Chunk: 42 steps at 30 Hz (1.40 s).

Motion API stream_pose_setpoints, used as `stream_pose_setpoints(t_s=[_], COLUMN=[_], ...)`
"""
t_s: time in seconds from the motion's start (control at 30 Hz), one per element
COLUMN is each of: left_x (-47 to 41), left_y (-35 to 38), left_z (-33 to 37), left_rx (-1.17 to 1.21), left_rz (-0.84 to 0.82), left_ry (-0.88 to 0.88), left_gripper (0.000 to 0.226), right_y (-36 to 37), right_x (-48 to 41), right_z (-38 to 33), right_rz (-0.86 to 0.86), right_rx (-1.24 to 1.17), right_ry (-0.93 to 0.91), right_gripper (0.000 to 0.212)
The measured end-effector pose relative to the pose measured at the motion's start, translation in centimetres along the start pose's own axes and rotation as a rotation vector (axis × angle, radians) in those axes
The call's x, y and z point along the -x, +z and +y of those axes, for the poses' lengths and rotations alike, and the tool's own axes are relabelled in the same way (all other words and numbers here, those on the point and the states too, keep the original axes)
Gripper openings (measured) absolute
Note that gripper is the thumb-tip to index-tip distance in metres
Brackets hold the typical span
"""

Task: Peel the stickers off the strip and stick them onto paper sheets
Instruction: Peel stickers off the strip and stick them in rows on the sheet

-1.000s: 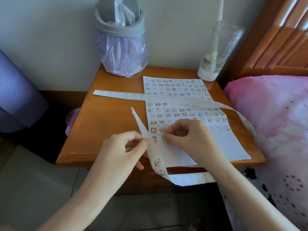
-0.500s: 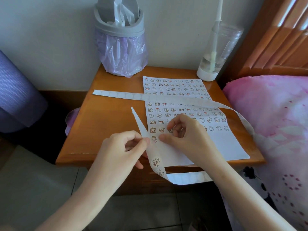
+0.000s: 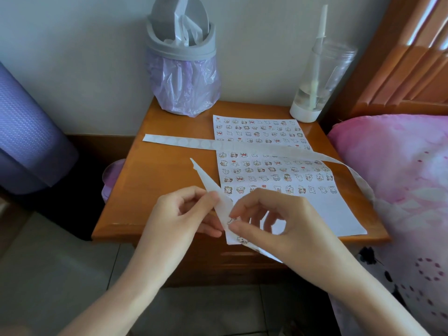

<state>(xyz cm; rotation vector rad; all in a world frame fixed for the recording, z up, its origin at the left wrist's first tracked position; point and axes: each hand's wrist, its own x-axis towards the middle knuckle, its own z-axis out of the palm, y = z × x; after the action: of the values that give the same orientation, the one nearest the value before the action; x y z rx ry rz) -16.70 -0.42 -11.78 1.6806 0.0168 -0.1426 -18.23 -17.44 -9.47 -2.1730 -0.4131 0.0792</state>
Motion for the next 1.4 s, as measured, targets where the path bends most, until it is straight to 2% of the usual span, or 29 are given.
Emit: stream_pose_setpoints(t_s=[0.17,0.3,0.53,0.77,1.17,1.3,1.4], left_x=[0.3,0.6,0.5,0.6,0.5,0.4,0.2], left_y=[0.4,0.8,0.9,0.8,0.8,0.8,0.6], left_z=[0.6,0.9,1.0,0.6,0.2,0.1,-0.1], left_rx=[0.167,0.254,0.124,-0.016,-0.11,-0.116,-0.118], left_rz=[-0.034,-0.127,-0.146,-0.118,-0.113,-0.097,-0.084], left_ry=[-0.042,-0.074,-0.026,0.054,0.056,0.03,0.016], left_gripper=[0.026,0.036,0.017,0.02,0.02,0.021,0.02], right_y=[-0.7,-0.9,-0.9,-0.8,-0.4,-0.4,-1.4], right_x=[-0.2,-0.2,-0.3,-0.4,-0.5,-0.6,-0.6], right_z=[0.2,0.3,0.3,0.4,0.5,0.5,0.2], right_rz=[0.049,0.082,0.106,0.109,0.134,0.083,0.029], right_rx=[-0.047,-0.108,-0.068,-0.002,0.101,0.174,0.051], right_ry=[0.055,0.082,0.083,0.063,0.054,0.02,0.03], right_gripper=[0.009,0.01,0.009,0.008,0.005,0.008,0.003])
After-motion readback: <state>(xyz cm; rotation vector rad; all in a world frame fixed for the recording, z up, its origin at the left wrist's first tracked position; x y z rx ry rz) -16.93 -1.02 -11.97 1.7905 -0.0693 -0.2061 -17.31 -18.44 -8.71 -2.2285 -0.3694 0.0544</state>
